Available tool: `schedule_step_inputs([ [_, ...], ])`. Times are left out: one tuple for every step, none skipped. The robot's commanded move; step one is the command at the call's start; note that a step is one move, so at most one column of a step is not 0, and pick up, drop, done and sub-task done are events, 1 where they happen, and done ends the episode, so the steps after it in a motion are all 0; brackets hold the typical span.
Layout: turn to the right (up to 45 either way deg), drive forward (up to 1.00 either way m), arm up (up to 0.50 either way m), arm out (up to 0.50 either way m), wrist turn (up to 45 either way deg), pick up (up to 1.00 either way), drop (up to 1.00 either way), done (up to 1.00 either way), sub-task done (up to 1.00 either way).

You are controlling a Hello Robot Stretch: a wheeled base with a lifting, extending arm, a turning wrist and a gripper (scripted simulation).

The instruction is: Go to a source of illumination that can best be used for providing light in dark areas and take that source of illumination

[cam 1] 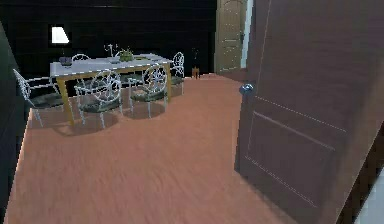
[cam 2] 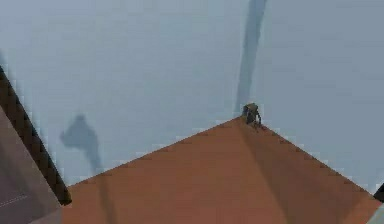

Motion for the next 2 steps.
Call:
schedule_step_inputs([
  [-3.0,0.00,0.00,0.00,0.0,0.00,0.00,0.00,0.00],
  [0.0,1.00,0.00,0.00,0.0,0.00,0.00,0.00,0.00],
])
